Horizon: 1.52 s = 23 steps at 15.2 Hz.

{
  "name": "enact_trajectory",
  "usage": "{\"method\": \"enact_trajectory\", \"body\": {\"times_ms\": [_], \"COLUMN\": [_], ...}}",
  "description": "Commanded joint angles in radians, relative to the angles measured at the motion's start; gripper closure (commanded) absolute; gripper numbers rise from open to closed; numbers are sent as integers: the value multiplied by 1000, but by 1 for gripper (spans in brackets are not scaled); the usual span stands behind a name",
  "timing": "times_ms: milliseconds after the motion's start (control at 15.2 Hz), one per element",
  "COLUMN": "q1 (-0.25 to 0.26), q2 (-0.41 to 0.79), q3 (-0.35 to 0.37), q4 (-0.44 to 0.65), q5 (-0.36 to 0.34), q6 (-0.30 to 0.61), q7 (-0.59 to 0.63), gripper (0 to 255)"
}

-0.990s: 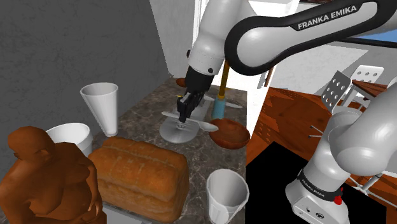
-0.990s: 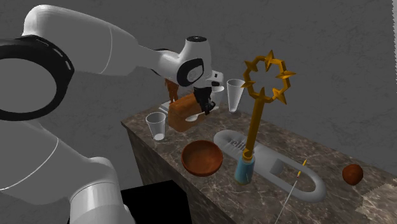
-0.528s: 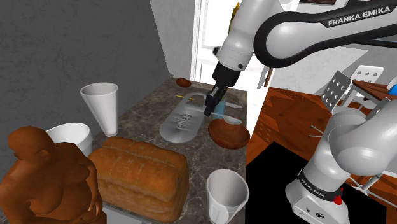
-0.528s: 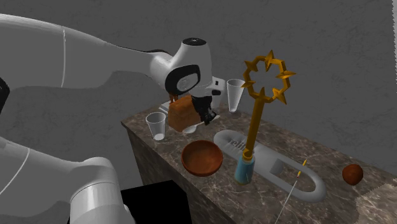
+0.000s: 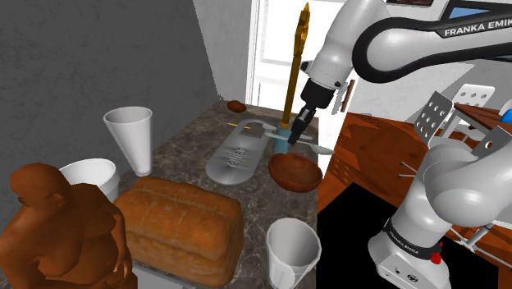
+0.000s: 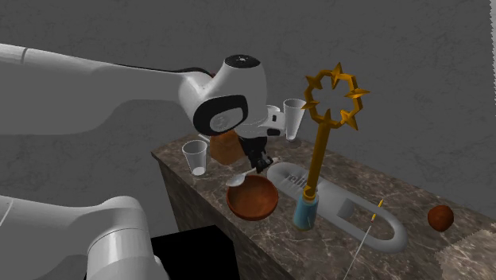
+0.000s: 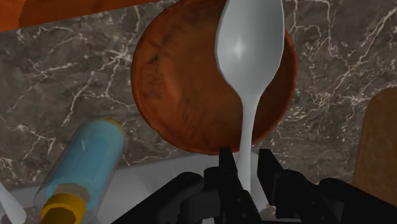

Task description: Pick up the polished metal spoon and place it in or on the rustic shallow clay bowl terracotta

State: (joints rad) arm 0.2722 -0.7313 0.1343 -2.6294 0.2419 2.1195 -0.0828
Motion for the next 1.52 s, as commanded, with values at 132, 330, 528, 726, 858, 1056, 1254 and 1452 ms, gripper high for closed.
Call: {"method": "enact_trajectory", "body": {"times_ms": [132, 330, 528, 726, 858, 1056, 1254, 1452], "q1": [3, 7, 11, 15, 18, 18, 18, 18], "q2": [4, 16, 32, 51, 63, 63, 63, 63], "q3": [2, 5, 9, 12, 14, 14, 14, 14], "q4": [-47, -80, -112, -141, -158, -158, -158, -158], "q5": [8, 15, 23, 32, 38, 38, 38, 38], "q6": [50, 95, 142, 190, 219, 219, 219, 219], "q7": [-10, -17, -23, -31, -35, -35, -35, -35], "gripper": [255, 255, 255, 255, 255, 255, 255, 0]}}
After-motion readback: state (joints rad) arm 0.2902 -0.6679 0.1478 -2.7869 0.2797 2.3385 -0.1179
